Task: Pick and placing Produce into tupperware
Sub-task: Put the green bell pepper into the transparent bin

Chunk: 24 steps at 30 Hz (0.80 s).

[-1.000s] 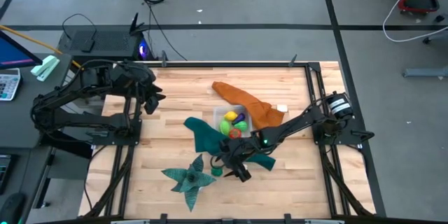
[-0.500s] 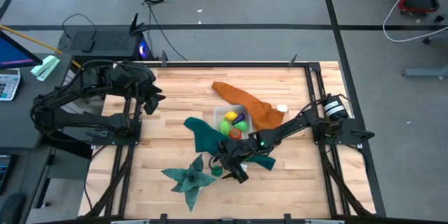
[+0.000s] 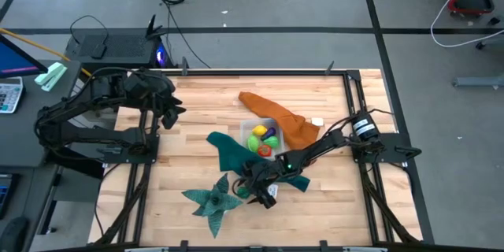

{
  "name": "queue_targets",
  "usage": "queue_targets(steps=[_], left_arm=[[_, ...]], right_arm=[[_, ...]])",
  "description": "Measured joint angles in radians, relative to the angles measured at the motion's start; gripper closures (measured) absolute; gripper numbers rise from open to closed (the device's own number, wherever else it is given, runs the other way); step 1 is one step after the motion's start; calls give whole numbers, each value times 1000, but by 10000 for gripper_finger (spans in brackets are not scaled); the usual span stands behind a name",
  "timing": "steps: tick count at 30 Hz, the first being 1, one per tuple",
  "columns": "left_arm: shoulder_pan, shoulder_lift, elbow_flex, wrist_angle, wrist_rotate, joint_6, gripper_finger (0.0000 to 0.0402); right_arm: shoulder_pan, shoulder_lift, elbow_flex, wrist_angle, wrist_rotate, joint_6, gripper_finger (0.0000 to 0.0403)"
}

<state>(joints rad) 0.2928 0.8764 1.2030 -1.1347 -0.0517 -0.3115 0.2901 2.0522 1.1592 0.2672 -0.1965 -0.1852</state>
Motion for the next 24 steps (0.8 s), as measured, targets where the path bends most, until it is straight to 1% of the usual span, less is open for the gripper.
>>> queue_targets(steps=[4,8,11,20,24], left_arm=[[1,0,-1,-1,2,0,230],[0,0,-1,-1,2,0,230],[0,0,-1,1,2,0,230],[0,0,-1,1,2,-7,230],[0,0,-1,0,2,-14,230]], right_arm=[[0,16,6,-5,0,1,88],[0,16,6,2,0,1,100],[0,16,6,7,3,5,119],[0,15,6,8,4,5,195],[0,15,6,8,4,6,211]])
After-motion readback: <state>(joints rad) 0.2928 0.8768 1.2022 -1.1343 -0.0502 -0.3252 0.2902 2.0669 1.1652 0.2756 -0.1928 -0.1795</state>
